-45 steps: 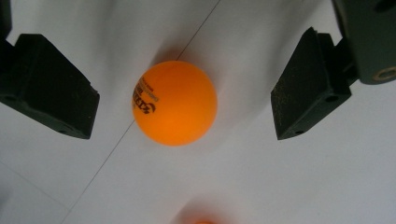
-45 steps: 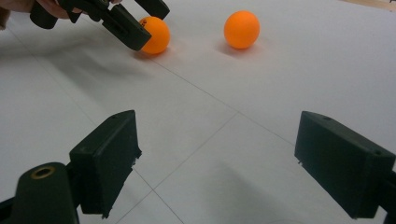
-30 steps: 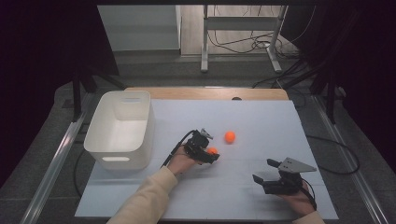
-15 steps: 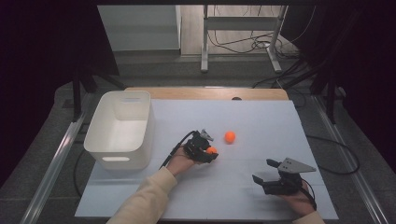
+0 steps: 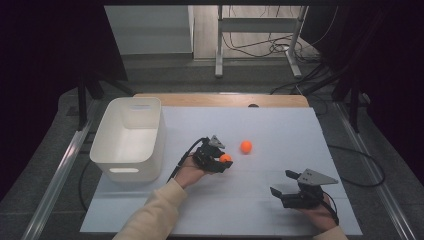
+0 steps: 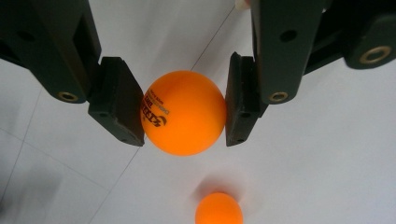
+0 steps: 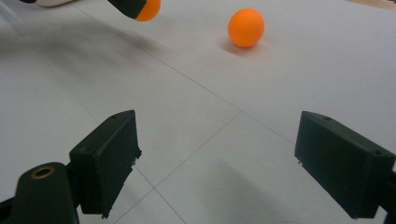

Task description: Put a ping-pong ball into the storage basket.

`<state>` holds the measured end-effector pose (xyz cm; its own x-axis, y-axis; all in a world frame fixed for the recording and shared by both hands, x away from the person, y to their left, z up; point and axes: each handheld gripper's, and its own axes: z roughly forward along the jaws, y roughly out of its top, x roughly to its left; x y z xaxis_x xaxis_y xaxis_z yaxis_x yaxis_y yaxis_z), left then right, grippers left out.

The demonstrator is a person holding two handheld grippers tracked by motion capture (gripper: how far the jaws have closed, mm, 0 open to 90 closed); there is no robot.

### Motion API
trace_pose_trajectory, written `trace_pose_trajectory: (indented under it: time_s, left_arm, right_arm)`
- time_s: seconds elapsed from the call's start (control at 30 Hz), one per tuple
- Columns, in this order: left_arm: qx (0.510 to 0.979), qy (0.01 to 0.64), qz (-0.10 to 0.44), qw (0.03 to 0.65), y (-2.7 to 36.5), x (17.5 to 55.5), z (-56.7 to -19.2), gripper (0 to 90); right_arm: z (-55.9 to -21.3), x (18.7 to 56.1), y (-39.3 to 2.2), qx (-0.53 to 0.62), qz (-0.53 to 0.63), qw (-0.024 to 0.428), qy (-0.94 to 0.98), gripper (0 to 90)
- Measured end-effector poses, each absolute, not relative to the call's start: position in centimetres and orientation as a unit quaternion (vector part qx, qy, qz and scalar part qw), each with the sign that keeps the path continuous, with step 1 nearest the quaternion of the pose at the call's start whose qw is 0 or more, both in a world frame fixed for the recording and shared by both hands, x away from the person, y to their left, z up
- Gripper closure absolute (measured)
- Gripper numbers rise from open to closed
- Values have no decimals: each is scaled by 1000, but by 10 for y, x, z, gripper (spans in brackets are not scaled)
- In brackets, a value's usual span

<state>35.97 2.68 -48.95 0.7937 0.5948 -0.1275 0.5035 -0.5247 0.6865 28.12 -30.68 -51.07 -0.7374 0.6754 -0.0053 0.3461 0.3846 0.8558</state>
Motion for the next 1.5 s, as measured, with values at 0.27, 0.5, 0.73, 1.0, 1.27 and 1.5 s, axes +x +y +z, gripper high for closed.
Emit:
trace_pose_trajectory:
  time_s: [0.27,0.5,0.73,1.0,1.27,1.5]
  left_arm:
    - [870,307,66,380,29,354,-480,504]
    - [865,304,72,394,33,350,-467,503]
    - [859,304,74,406,41,349,-459,503]
    - [851,306,80,419,52,347,-447,503]
    - [843,307,90,433,62,342,-434,503]
    - [834,309,100,446,70,338,-423,503]
  right_arm:
    - [-510,281,-307,314,460,184,810,140]
    - [-510,280,-306,314,460,184,810,141]
    - [-510,280,-307,314,462,188,808,142]
    - [-510,280,-307,315,460,188,809,142]
    - [-510,280,-306,314,459,188,810,142]
    - [-510,281,-306,317,456,190,810,144]
